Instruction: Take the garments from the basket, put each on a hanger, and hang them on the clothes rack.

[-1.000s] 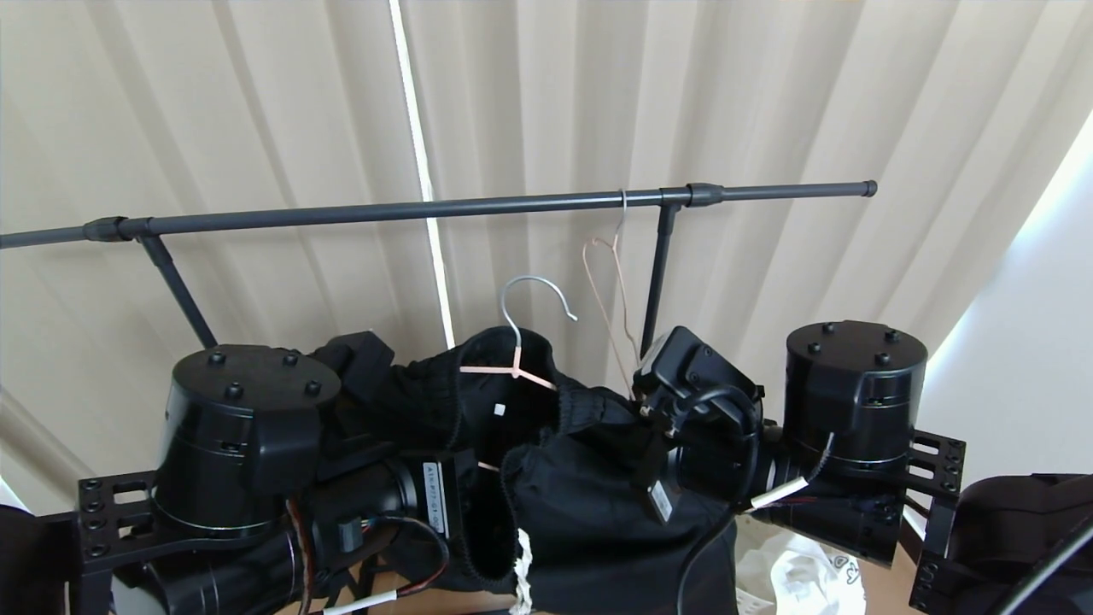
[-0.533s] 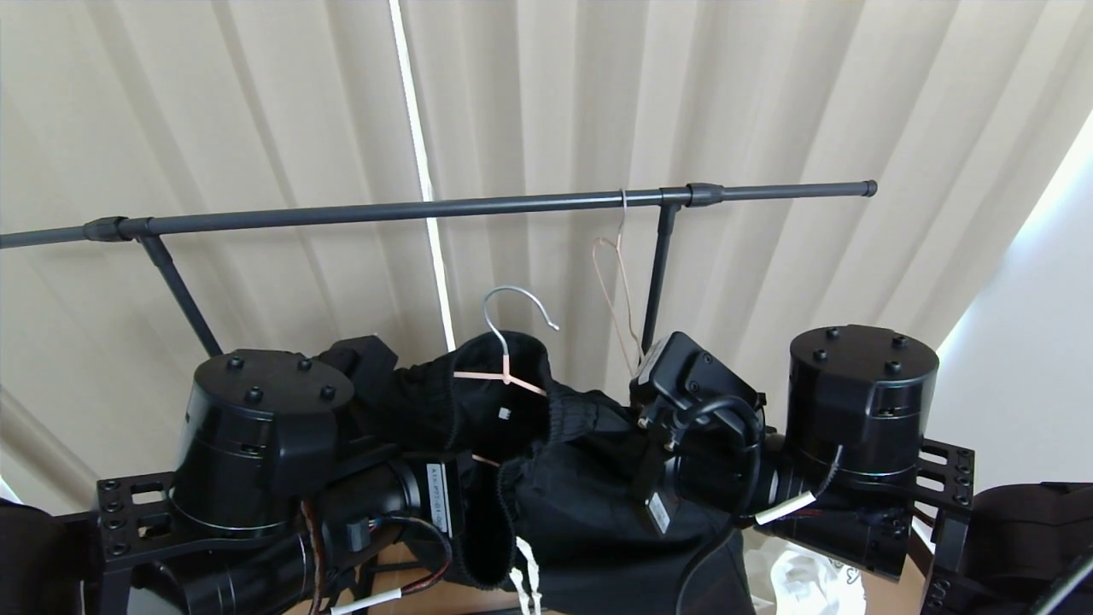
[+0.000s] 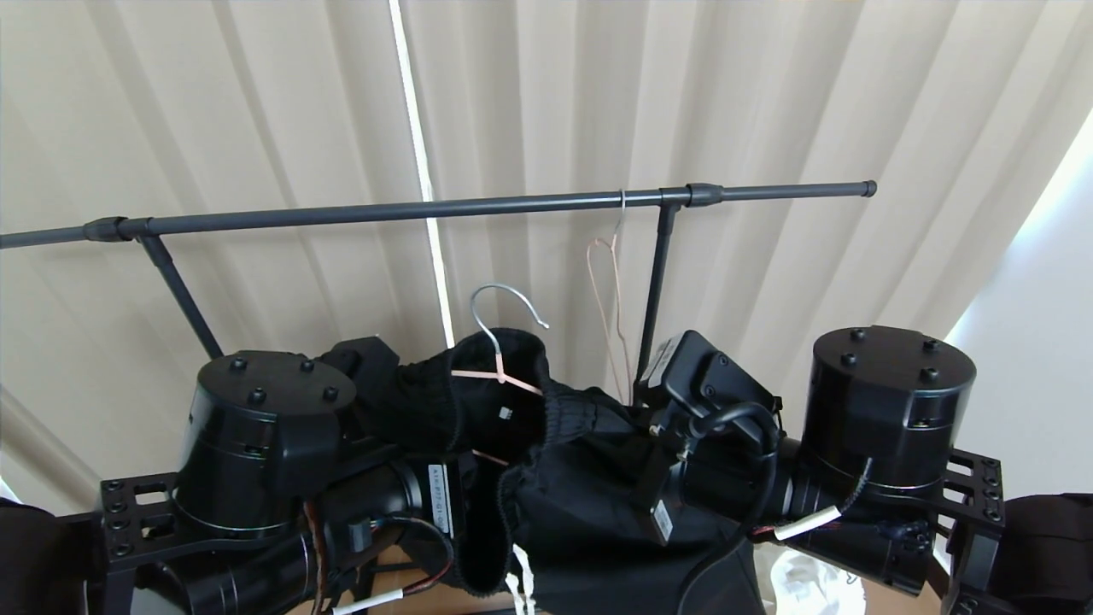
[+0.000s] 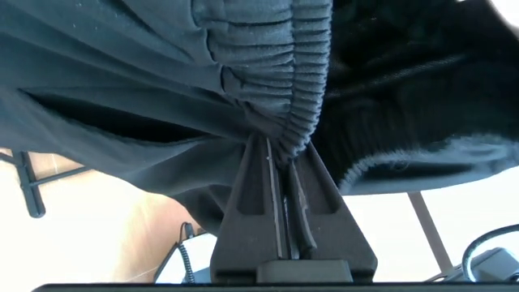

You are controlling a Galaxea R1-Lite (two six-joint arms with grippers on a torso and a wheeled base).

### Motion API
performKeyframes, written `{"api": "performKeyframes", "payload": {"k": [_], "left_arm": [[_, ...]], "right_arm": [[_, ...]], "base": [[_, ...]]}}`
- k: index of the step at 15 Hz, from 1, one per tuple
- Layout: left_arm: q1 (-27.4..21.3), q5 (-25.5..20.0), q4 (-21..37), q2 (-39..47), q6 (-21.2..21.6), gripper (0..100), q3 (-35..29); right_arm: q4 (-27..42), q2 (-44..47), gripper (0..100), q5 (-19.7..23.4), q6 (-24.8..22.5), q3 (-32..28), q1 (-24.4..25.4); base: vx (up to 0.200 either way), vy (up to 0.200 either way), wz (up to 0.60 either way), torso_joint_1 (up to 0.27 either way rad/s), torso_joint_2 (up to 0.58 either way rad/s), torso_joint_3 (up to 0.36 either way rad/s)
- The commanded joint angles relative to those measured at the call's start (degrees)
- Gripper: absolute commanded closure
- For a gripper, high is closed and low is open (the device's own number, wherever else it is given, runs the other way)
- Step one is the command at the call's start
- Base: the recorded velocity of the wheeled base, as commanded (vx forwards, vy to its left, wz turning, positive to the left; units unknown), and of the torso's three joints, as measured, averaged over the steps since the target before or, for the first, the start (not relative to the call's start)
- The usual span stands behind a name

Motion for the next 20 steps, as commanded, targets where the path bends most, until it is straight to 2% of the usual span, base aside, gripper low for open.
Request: {"api": "performKeyframes", "payload": {"k": [1, 3, 4, 10, 13, 20], "left_arm": [[0.0, 0.2, -1.8, 0.7, -0.1, 100, 0.2], [-0.2, 0.5, -5.1, 1.0, 0.0, 100, 1.9], [-0.3, 0.5, -6.0, 1.4, 0.5, 0, 2.2], [-0.5, 1.9, -6.1, 1.5, 2.5, 0, 2.5], [-0.5, 2.2, -6.4, -0.8, 5.7, 0, 4.1], [-0.2, 2.1, -6.4, -7.4, 16.3, 0, 9.4]], "right_arm": [[-1.1, -0.4, 100, -0.1, 0.0, 0.7, 0.8], [-1.3, -0.4, 100, -0.1, 0.0, 0.8, 1.4], [-1.3, -0.6, 100, -0.1, 0.0, 0.9, 1.4], [-1.3, -0.8, 100, -0.1, 0.0, 0.8, 1.4], [-1.3, -0.6, 100, -0.1, 0.0, 0.6, 1.0], [-1.3, -0.5, 100, 0.1, 0.1, 0.8, -0.3]], "base": [[0.000, 0.000, 0.00, 0.000, 0.00, 0.000], [0.000, 0.000, 0.00, 0.000, 0.00, 0.000], [0.000, 0.000, 0.00, 0.000, 0.00, 0.000], [0.000, 0.000, 0.00, 0.000, 0.00, 0.000], [0.000, 0.000, 0.00, 0.000, 0.00, 0.000], [0.000, 0.000, 0.00, 0.000, 0.00, 0.000]]}}
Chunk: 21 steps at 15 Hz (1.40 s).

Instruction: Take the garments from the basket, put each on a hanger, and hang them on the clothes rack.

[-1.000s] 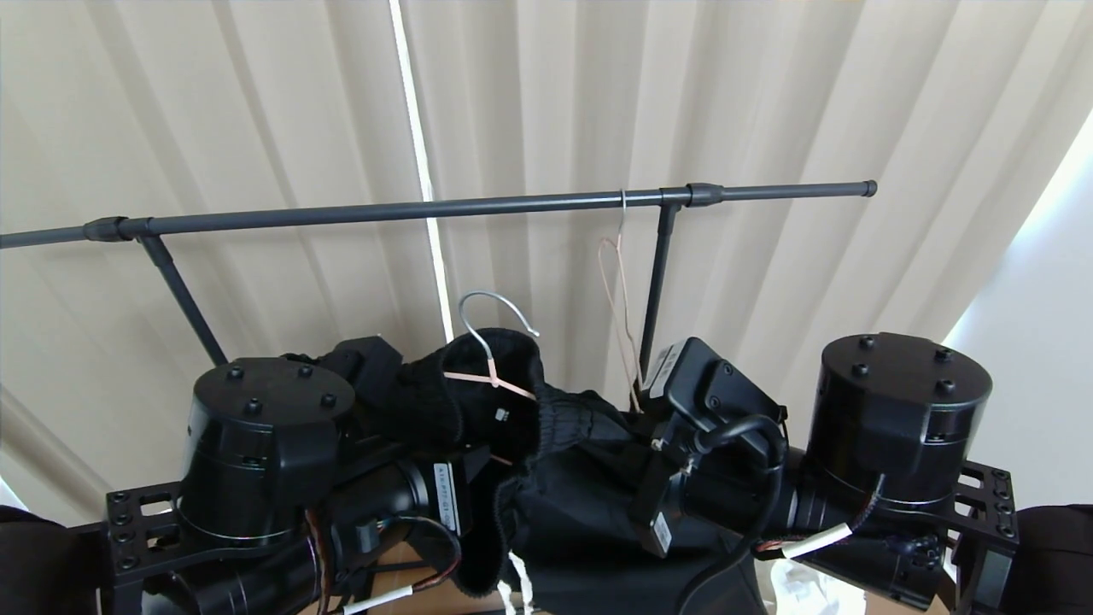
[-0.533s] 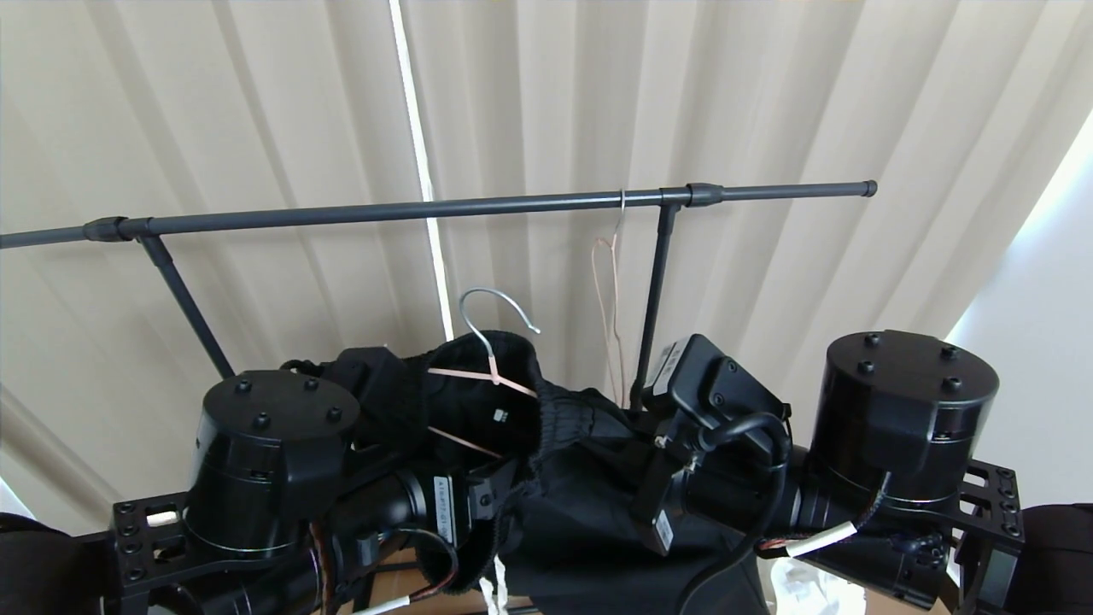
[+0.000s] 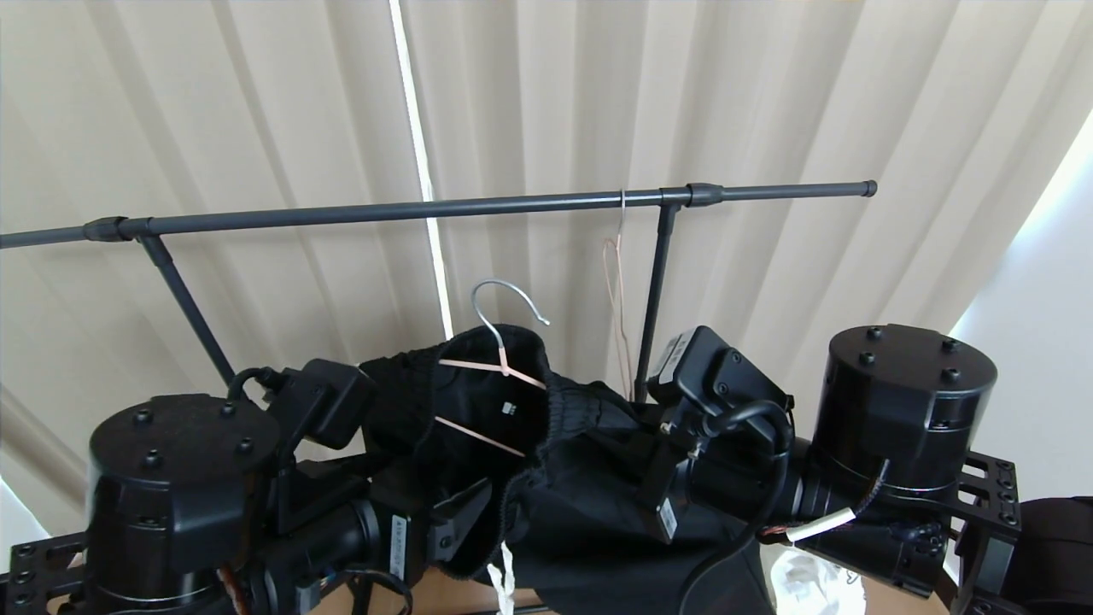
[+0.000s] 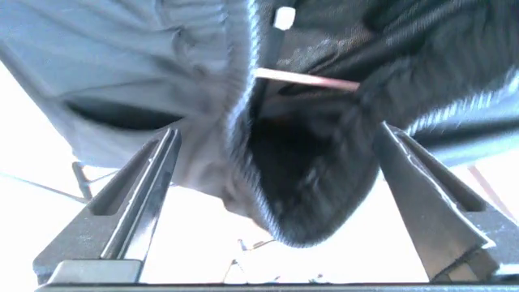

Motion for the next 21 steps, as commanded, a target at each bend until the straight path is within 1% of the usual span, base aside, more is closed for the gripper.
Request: {"api": "performKeyframes", "payload": {"k": [1, 4, 5, 7, 8, 9, 10, 11, 12, 13, 14, 15, 16, 17, 18, 19, 21], "left_arm": [[0.1, 0.0, 0.0, -3.3, 1.5, 0, 1.6], [1.3, -0.5, -0.2, -8.1, 3.9, 0, 2.0], [1.9, -0.6, -0.9, -9.9, 5.0, 0, 2.1], [3.5, -0.7, -1.1, -12.8, 8.6, 0, 2.7], [5.1, -1.5, -0.7, -15.1, 12.6, 0, 3.0], [5.3, -1.5, -0.7, -15.3, 12.9, 0, 3.0], [6.0, -1.5, 0.8, -17.6, 14.9, 0, 2.4], [6.4, -1.5, 3.3, -19.2, 15.1, 0, 1.1], [7.3, -1.6, 8.9, -20.0, 15.1, 0, -2.7], [8.5, -1.7, 13.1, -20.0, 15.3, 0, -5.6], [9.3, -2.7, 19.1, -20.0, 15.6, 0, -9.2], [9.9, -5.7, 28.4, -20.6, 16.6, 0, -15.1], [10.2, -7.5, 34.4, -21.1, 17.8, 0, -18.7], [10.4, -8.5, 38.0, -21.1, 19.1, 0, -20.9], [10.5, -9.9, 42.6, -20.8, 21.7, 0, -23.2], [11.1, -10.6, 44.8, -20.6, 25.3, 0, -23.8], [13.5, -11.4, 45.3, -20.5, 31.5, 0, -23.5]], "right_arm": [[0.0, 0.1, 100, 0.2, 0.0, 0.2, -0.6], [-0.1, 0.0, 100, 0.6, 0.1, 0.2, -2.9], [-0.1, 0.0, 100, 1.6, 0.1, 0.2, -3.3], [-0.2, 0.0, 100, 4.4, 0.1, 0.5, -4.6], [-1.4, -0.1, 100, 6.8, 0.1, 0.8, -5.7], [-1.8, -0.1, 100, 7.0, 0.2, 1.0, -5.9], [-5.2, -0.4, 100, 8.6, 0.1, 2.1, -7.1], [-6.4, -0.7, 100, 9.2, 0.2, 2.9, -7.4], [-6.8, -0.7, 100, 12.0, 0.2, 3.1, -8.4], [-6.9, -0.7, 100, 14.0, 0.2, 3.2, -9.2], [-6.9, -0.6, 100, 15.9, 0.2, 3.3, -10.4], [-7.1, -0.6, 100, 19.0, 1.0, 3.4, -11.7], [-7.1, -0.8, 100, 22.1, 2.7, 3.9, -12.6], [-7.1, -0.9, 100, 24.5, 3.8, 4.2, -13.3], [-7.2, -0.9, 100, 27.7, 4.3, 4.4, -14.9], [-7.7, -0.4, 100, 29.3, 4.4, 4.6, -15.4], [-8.5, -0.6, 100, 30.3, 4.4, 5.1, -15.7]], "base": [[0.000, 0.000, 0.00, 0.000, 0.00, 0.000], [0.000, 0.000, 0.00, 0.000, 0.00, 0.000], [0.000, 0.000, 0.00, 0.000, 0.00, 0.000], [0.000, 0.000, 0.00, 0.000, 0.00, 0.000], [0.000, 0.000, 0.00, 0.000, 0.00, 0.000], [0.000, 0.000, 0.00, 0.000, 0.00, 0.000], [0.000, 0.000, 0.00, 0.000, 0.00, 0.000], [0.000, 0.000, 0.00, 0.000, 0.00, 0.000], [0.000, 0.000, 0.00, 0.000, 0.00, 0.000], [0.000, 0.000, 0.00, 0.000, 0.00, 0.000], [0.000, 0.000, 0.00, 0.000, 0.00, 0.000], [0.000, 0.000, 0.00, 0.000, 0.00, 0.000], [0.000, 0.000, 0.00, 0.000, 0.00, 0.000], [0.000, 0.000, 0.00, 0.000, 0.00, 0.000], [0.000, 0.000, 0.00, 0.000, 0.00, 0.000], [0.000, 0.000, 0.00, 0.000, 0.00, 0.000], [0.000, 0.000, 0.00, 0.000, 0.00, 0.000]]}}
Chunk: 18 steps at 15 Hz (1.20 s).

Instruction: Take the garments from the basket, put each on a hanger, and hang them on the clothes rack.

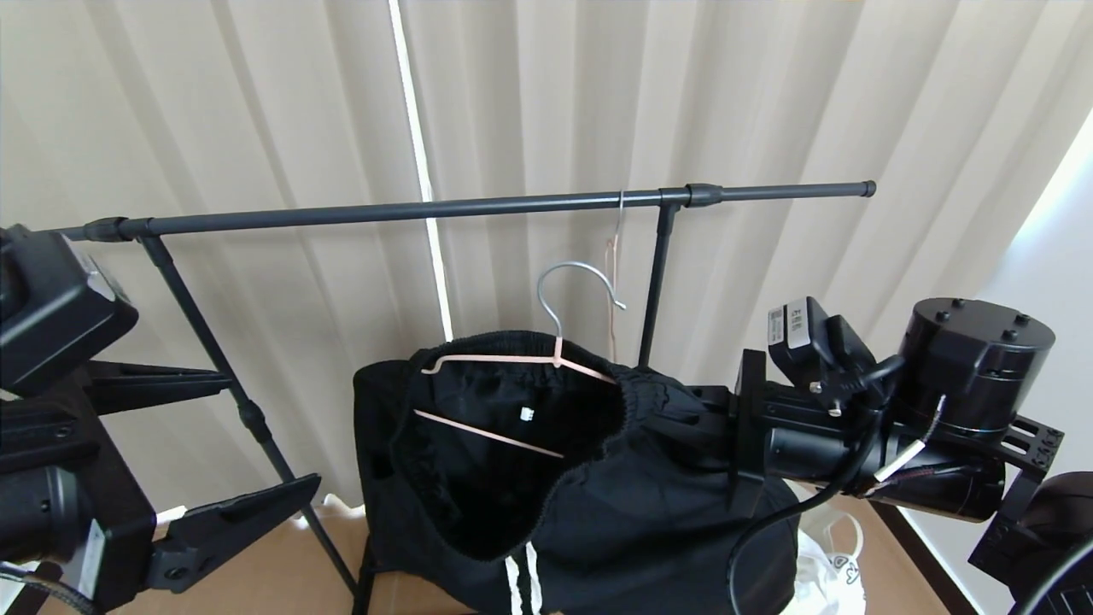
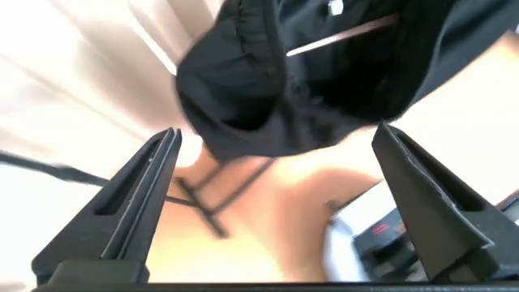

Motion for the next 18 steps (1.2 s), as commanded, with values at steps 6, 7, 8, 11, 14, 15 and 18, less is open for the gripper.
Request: {"api": "performKeyframes", "payload": {"k": [6, 7, 8, 11, 14, 15, 18], "left_arm": [[16.5, -17.5, 2.1, 8.9, 27.2, 0, -2.2], [17.3, -18.3, 2.1, 11.1, 32.2, 0, -2.6], [16.8, -18.9, 2.1, 12.3, 34.4, 0, -3.0], [13.2, -22.2, 1.9, 16.1, 34.6, 0, -3.1], [11.4, -26.8, 1.8, 19.2, 34.4, 0, -4.5], [11.0, -27.6, 1.8, 19.9, 34.3, 0, -5.1], [9.5, -31.7, 1.8, 20.9, 33.3, 0, -6.0]], "right_arm": [[-2.7, 0.1, 100, 13.9, 0.1, 3.1, -4.1], [-2.7, 0.1, 100, 16.4, 0.1, 3.4, -4.5], [-2.8, 0.1, 100, 18.5, 0.1, 3.6, -4.7], [-2.9, -0.1, 100, 22.7, 0.1, 4.4, -5.4], [-2.9, -0.1, 100, 26.7, -0.1, 4.5, -6.1], [-3.6, 0.0, 100, 27.4, -0.1, 4.7, -6.1], [-6.9, 0.5, 100, 27.7, 0.1, 5.8, -6.1]], "base": [[0.000, 0.000, 0.00, 0.000, 0.00, 0.000], [0.000, 0.000, 0.00, 0.000, 0.00, 0.000], [0.000, 0.000, 0.00, 0.000, 0.00, 0.000], [0.000, 0.000, 0.00, 0.000, 0.00, 0.000], [0.000, 0.000, 0.00, 0.000, 0.00, 0.000], [0.000, 0.000, 0.00, 0.000, 0.00, 0.000], [0.000, 0.000, 0.00, 0.000, 0.00, 0.000]]}}
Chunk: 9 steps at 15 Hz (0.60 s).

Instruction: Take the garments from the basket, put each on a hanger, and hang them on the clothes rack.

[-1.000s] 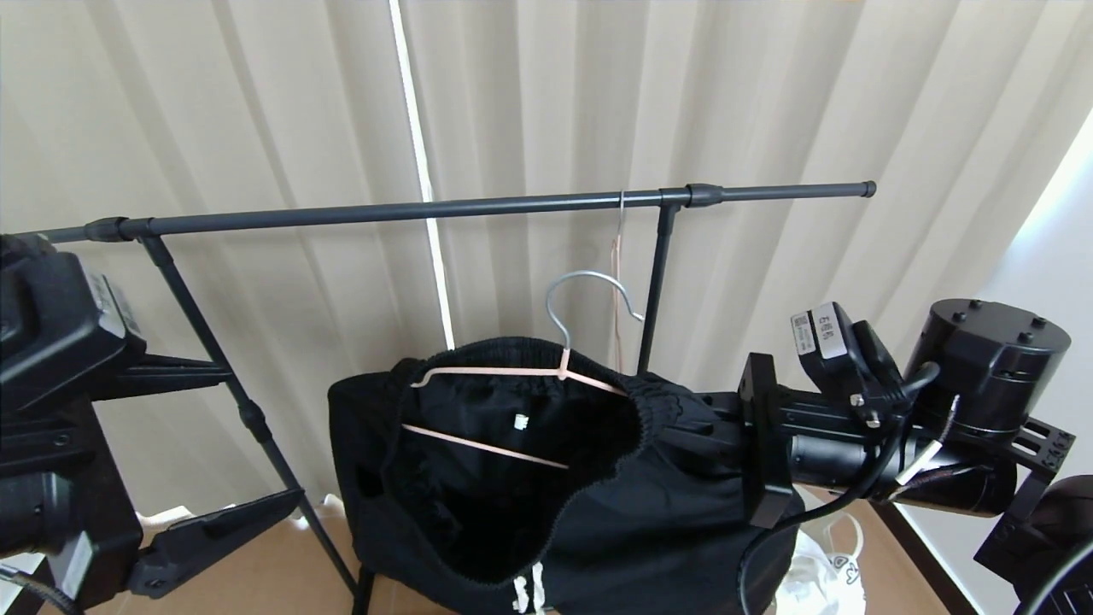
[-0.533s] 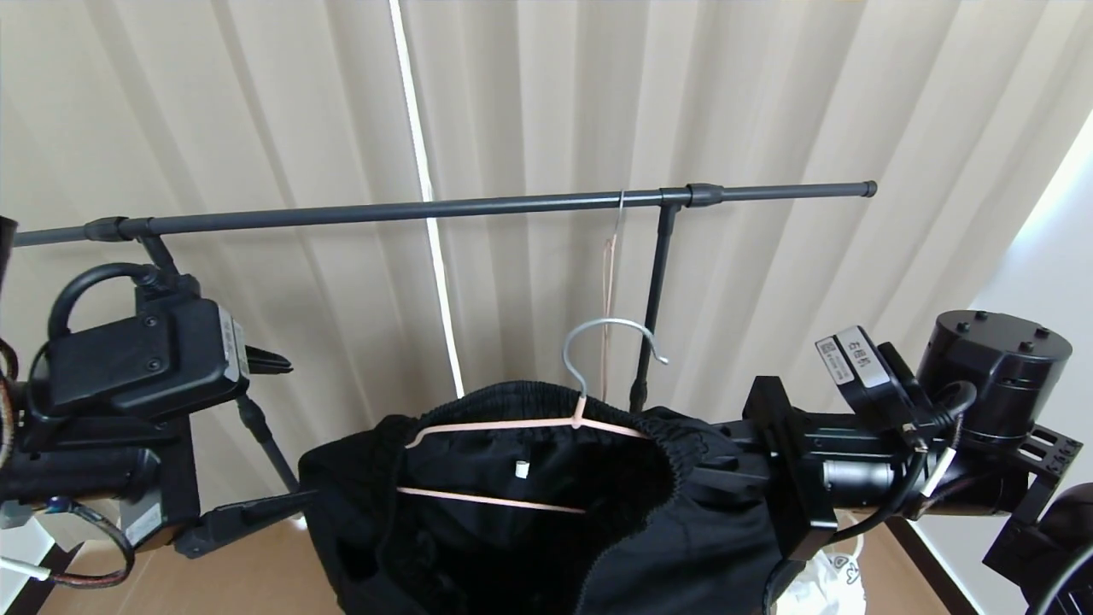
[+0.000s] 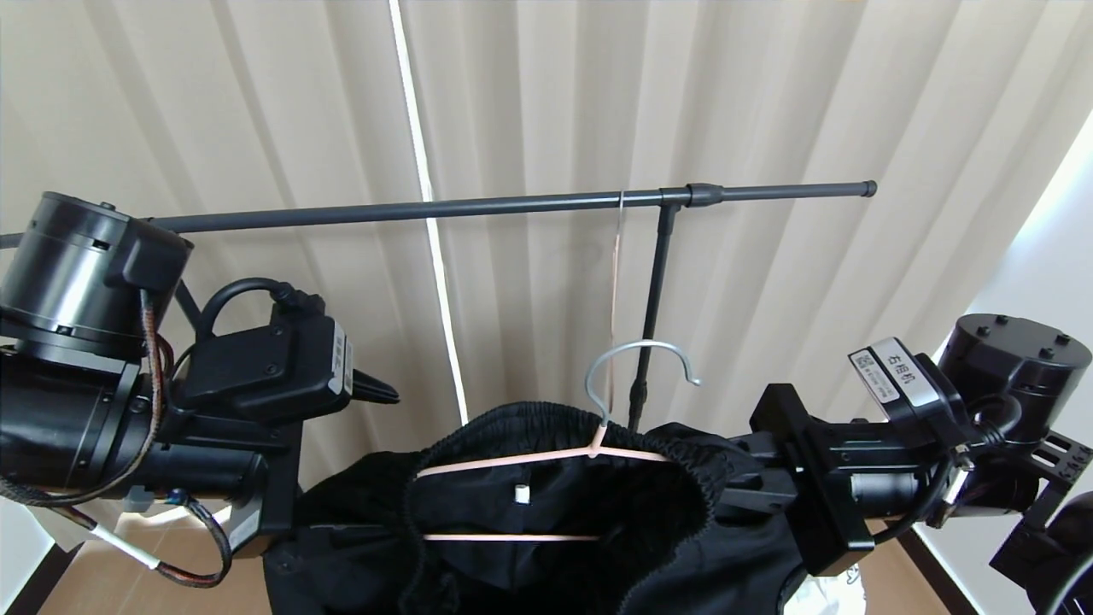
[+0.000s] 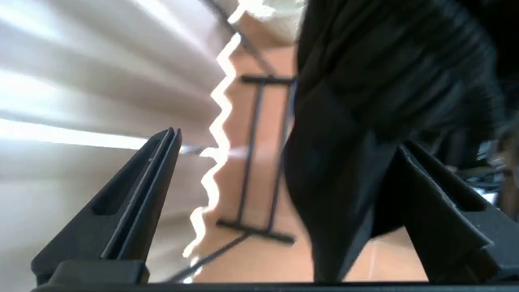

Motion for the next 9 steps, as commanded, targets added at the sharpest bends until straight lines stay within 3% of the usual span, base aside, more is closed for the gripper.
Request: {"api": "performKeyframes", "payload": {"k": [1, 9], "left_arm": [[-1.7, -0.5, 0.0, 1.7, -0.1, 0, -0.5], [-7.2, -2.3, -0.1, 5.2, -6.3, 0, -3.5]], "right_arm": [[-0.4, 0.2, 100, 0.0, 0.0, 0.4, 0.0], [-0.5, 0.0, 100, 0.0, 0.0, 0.6, 0.0]], "base": [[0.000, 0.000, 0.00, 0.000, 0.00, 0.000], [0.000, 0.000, 0.00, 0.000, 0.00, 0.000]]}}
